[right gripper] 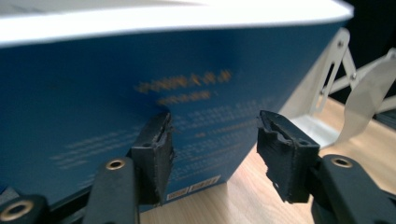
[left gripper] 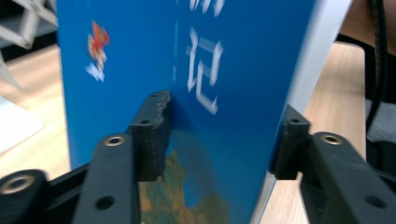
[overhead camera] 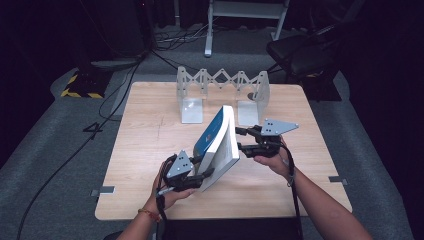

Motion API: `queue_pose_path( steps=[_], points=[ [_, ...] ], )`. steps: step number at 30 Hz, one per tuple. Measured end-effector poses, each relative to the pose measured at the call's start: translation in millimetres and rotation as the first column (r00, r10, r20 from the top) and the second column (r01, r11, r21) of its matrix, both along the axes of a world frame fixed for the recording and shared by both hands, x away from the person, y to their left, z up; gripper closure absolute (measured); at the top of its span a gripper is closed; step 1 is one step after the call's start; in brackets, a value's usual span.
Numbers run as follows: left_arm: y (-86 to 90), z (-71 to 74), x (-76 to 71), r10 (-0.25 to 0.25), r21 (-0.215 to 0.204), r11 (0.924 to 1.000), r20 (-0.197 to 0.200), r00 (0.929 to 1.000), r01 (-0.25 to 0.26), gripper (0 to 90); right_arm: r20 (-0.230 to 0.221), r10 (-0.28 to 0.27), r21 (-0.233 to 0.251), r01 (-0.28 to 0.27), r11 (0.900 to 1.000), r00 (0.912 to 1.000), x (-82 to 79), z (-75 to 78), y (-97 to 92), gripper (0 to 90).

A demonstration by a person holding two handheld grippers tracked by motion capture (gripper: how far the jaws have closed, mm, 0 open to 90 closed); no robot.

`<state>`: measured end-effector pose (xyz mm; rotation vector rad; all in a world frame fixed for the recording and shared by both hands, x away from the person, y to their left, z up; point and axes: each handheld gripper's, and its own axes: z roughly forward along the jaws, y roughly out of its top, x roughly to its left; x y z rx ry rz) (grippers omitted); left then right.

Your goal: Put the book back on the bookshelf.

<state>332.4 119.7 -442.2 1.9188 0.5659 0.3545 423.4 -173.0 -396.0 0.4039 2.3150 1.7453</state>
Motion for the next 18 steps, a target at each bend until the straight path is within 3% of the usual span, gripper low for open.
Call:
queue_pose_path(
  steps=[3,4,8,10,13,18],
  points=[
    [3.1,0.6,3.3,-0.023,-0.004,0.9997,-0.017,0.9996,0.023,49.2,-0.020,0.014,0.008,-0.013,0.9999,0.9997,4.5,-3.6,2.0,44.7],
    [3.9,1.5,3.0,-0.023,0.003,0.9997,-0.005,0.9997,0.023,52.2,-0.013,0.017,0.008,-0.016,0.9998,0.9998,4.0,-3.4,2.7,45.9],
    [4.0,1.6,8.0,-0.047,-0.020,0.9987,-0.024,0.9986,0.046,58.5,0.013,0.017,-0.006,-0.016,0.9998,0.9998,2.5,-1.4,-1.0,46.0],
    [-0.1,2.5,13.2,-0.058,-0.021,0.9981,-0.027,0.9979,0.058,58.9,0.034,0.004,-0.010,-0.004,0.9999,0.9994,1.9,0.9,-5.2,46.1],
    [-10.9,2.3,24.1,-0.070,-0.042,0.9968,-0.041,0.9967,0.069,59.2,0.042,-0.012,0.020,0.011,0.9997,0.9990,1.4,6.1,-15.5,47.3],
    [-30.3,1.1,37.7,-0.097,-0.063,0.9936,-0.047,0.9942,0.094,59.0,0.058,-0.055,0.008,0.055,0.9985,0.9968,1.6,10.9,-33.4,48.9]
  ],
)
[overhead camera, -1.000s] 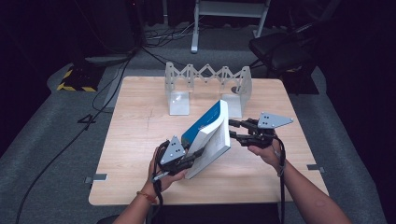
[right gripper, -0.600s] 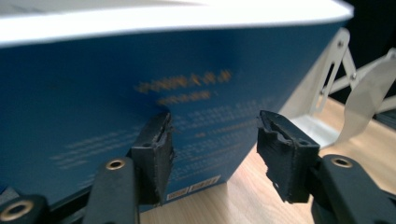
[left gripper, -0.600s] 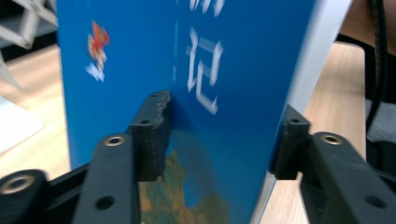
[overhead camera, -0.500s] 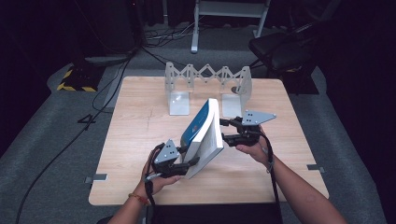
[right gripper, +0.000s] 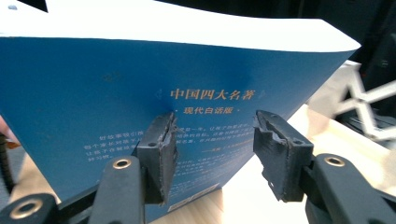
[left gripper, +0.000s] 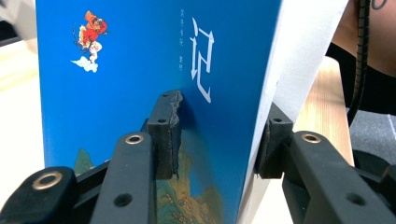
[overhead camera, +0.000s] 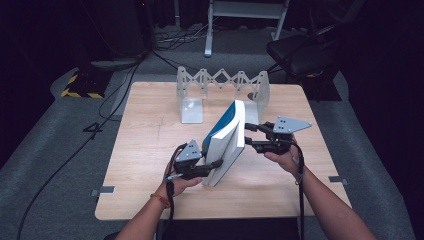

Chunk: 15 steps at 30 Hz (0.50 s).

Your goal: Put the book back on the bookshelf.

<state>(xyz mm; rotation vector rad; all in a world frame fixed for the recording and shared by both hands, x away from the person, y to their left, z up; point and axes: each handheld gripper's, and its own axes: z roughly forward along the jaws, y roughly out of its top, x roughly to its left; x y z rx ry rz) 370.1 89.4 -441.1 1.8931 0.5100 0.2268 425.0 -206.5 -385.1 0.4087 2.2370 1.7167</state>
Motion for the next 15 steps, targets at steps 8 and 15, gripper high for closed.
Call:
queue_pose_path(
  steps=[8,15],
  points=[
    [-14.7,-0.1,6.4,-0.021,-0.009,0.9997,0.002,0.9998,0.021,58.1,0.007,-0.028,0.010,0.028,0.9996,0.9996,-3.0,1.9,-18.4,48.9],
    [-2.7,5.5,-6.6,0.017,0.074,0.9971,0.036,0.9992,-0.019,55.9,0.044,0.016,-0.024,-0.015,0.9996,0.9989,-19.6,1.0,-0.5,46.1]
  ],
)
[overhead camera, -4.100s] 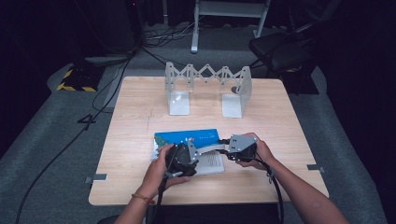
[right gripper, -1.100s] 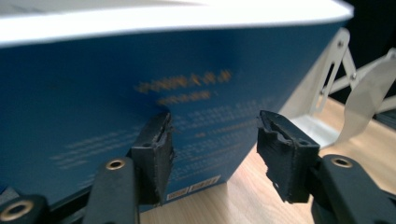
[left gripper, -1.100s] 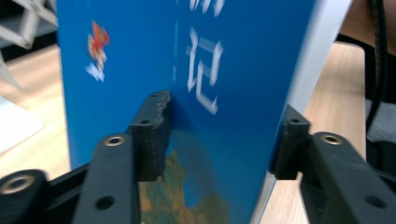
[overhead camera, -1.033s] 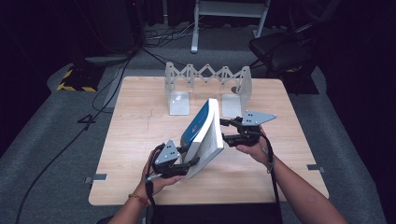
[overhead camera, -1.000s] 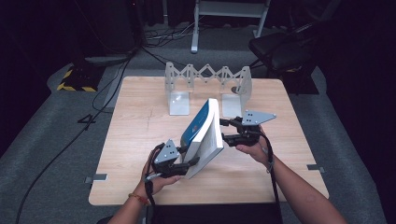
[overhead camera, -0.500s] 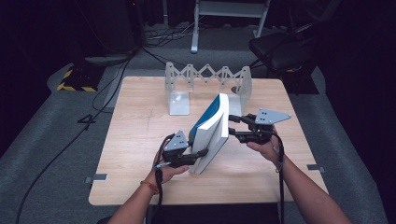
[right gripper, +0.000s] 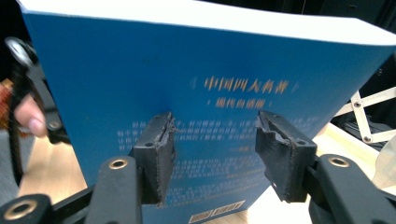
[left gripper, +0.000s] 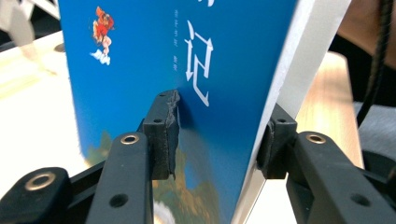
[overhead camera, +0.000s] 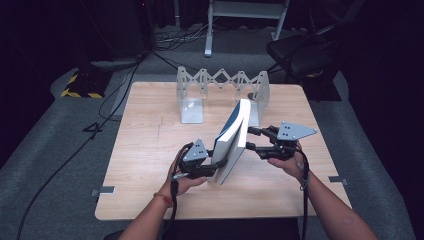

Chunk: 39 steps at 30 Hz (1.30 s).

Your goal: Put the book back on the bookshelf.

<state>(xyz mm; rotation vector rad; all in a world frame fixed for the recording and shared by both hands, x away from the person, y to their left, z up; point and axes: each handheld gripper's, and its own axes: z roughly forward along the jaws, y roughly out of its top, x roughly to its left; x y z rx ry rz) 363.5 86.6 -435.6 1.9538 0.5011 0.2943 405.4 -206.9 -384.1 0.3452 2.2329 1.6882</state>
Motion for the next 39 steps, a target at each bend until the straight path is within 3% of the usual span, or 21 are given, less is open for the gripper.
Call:
queue_pose_path(
  steps=[6,7,8,11,14,18,21,23,24,25,28,32,35,39],
  points=[
    [6.9,2.9,-20.9,-0.018,0.041,0.9990,0.004,0.9998,0.018,48.3,0.010,0.033,-0.046,-0.033,0.9984,0.9994,-8.3,-7.7,17.6,45.1],
    [6.1,2.7,-23.5,-0.011,0.047,0.9988,0.005,0.9999,0.011,40.2,0.009,0.036,-0.050,-0.035,0.9981,0.9993,-8.8,-8.4,19.7,44.5],
    [4.1,2.3,-26.6,-0.009,0.056,0.9984,0.009,0.9999,0.008,37.5,0.007,0.038,-0.051,-0.038,0.9980,0.9992,-9.0,-8.5,20.6,44.5],
    [-7.6,1.8,-34.9,0.038,0.089,0.9952,0.030,0.9989,-0.040,25.0,0.009,0.045,-0.055,-0.044,0.9975,0.9990,-11.5,-9.1,26.5,44.5],
    [-17.5,2.1,-36.3,0.117,0.101,0.9874,0.050,0.9919,-0.122,19.1,0.009,0.041,-0.056,-0.040,0.9976,0.9991,-12.6,-9.7,33.8,44.5],
    [-28.3,1.1,-36.3,0.220,0.115,0.9667,0.085,0.9719,-0.228,18.2,0.007,0.040,-0.055,-0.040,0.9977,0.9992,-12.5,-10.4,41.5,44.4],
    [-33.8,-0.6,-35.3,0.288,0.100,0.9491,0.105,0.9518,-0.298,20.6,0.021,0.030,-0.070,-0.029,0.9971,0.9993,-13.0,-9.0,45.2,42.5],
    [-35.7,-1.5,-34.9,0.313,0.085,0.9427,0.104,0.9439,-0.322,22.3,0.024,0.024,-0.069,-0.022,0.9974,0.9994,-13.2,-7.8,46.2,42.5],
    [-36.8,-2.0,-34.8,0.343,0.087,0.9312,0.120,0.9317,-0.354,23.8,0.022,0.025,-0.069,-0.023,0.9973,0.9994,-13.0,-7.7,46.6,42.4],
    [-37.3,-2.4,-35.0,0.359,0.082,0.9251,0.129,0.9244,-0.371,29.6,0.020,0.025,-0.067,-0.023,0.9975,0.9995,-12.8,-8.0,46.8,42.0],
    [-35.8,-3.5,-33.7,0.381,0.061,0.9188,0.123,0.9165,-0.390,36.7,0.009,0.020,-0.059,-0.020,0.9981,0.9998,-11.7,-9.1,47.0,42.0],
    [-29.0,-4.4,-32.8,0.370,0.036,0.9266,0.086,0.9249,-0.374,44.1,0.016,0.001,-0.062,0.000,0.9981,0.9999,-10.4,-9.6,46.4,42.0],
    [-24.3,-3.7,-33.7,0.375,0.043,0.9242,0.083,0.9233,-0.379,52.2,0.012,-0.019,-0.058,0.020,0.9981,0.9997,-7.2,-9.7,41.3,41.1],
    [-11.4,-3.0,-30.2,0.350,0.029,0.9358,0.044,0.9357,-0.351,58.3,0.000,-0.058,-0.051,0.058,0.9970,0.9983,0.6,-12.6,24.7,39.7]
  ],
)
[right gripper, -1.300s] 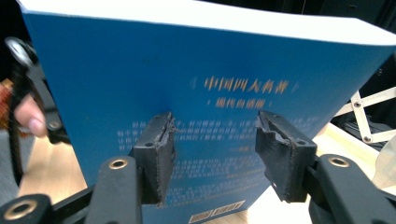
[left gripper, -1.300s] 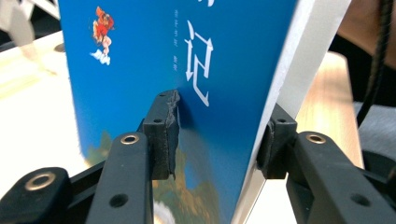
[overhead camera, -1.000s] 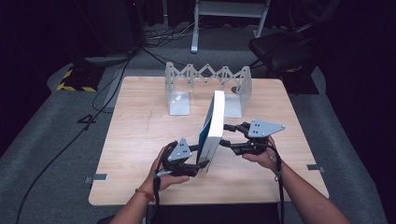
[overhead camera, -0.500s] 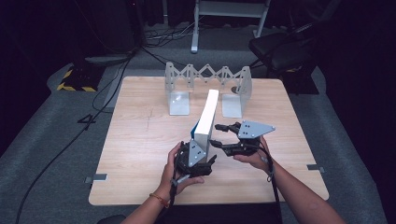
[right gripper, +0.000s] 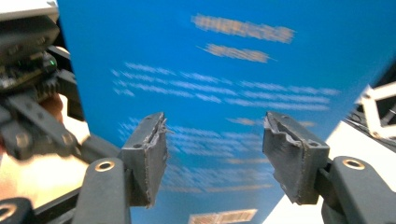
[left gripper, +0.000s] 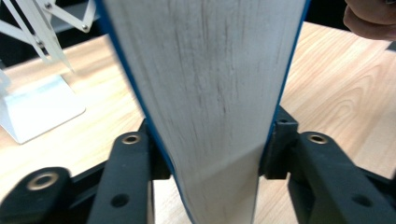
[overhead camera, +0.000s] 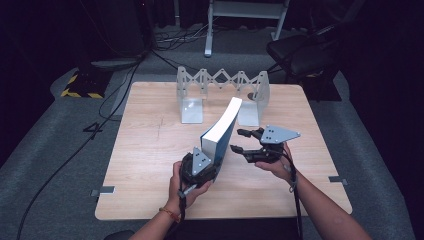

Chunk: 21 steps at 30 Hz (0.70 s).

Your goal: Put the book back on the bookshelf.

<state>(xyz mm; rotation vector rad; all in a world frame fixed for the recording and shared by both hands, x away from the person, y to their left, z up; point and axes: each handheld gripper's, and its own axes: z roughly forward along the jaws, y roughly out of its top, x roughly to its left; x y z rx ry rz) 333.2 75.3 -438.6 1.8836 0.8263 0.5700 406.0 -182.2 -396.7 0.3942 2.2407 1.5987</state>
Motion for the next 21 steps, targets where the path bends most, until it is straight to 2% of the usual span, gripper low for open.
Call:
queue_pose_path(
  steps=[4,7,9,12,13,14,15,20,21],
  points=[
    [10.1,0.7,1.6,-0.066,-0.006,0.9978,-0.011,0.9977,0.066,59.1,-0.013,-0.029,-0.013,0.028,0.9995,0.9995,8.1,-4.6,-16.5,37.4],
    [19.6,1.2,1.2,-0.133,-0.015,0.9910,-0.024,0.9908,0.133,59.3,-0.027,-0.027,-0.025,0.027,0.9993,0.9993,13.9,-8.6,-25.6,35.7],
    [29.4,2.2,-1.5,-0.193,-0.014,0.9811,-0.035,0.9805,0.193,59.4,-0.039,-0.018,-0.044,0.017,0.9989,0.9991,17.3,-12.1,-30.5,33.8],
    [40.5,4.0,-5.9,-0.251,-0.005,0.9680,-0.051,0.9667,0.251,59.5,-0.050,0.011,-0.055,-0.014,0.9984,0.9987,20.9,-15.7,-32.3,32.3],
    [40.5,4.0,-5.9,-0.251,-0.005,0.9680,-0.051,0.9667,0.251,59.5,-0.056,0.022,-0.051,-0.025,0.9984,0.9982,21.8,-16.3,-31.6,31.9],
    [44.0,4.3,-7.1,-0.263,-0.005,0.9648,-0.054,0.9634,0.263,59.5,-0.056,0.022,-0.051,-0.025,0.9984,0.9982,21.8,-16.3,-31.6,31.9],
    [48.8,4.3,-7.9,-0.285,-0.009,0.9584,-0.061,0.9565,0.285,59.4,-0.059,0.035,-0.050,-0.038,0.9980,0.9976,22.6,-16.7,-30.2,31.9],
    [58.9,4.2,-4.6,-0.337,-0.005,0.9415,-0.056,0.9399,0.337,59.3,-0.080,0.111,-0.052,-0.115,0.9920,0.9906,28.9,-20.5,-15.0,30.0],
    [59.9,3.3,-3.8,-0.350,-0.015,0.9366,-0.055,0.9350,0.350,59.2,-0.094,0.139,-0.048,-0.144,0.9885,0.9859,31.0,-22.1,-12.6,29.8]
  ],
)
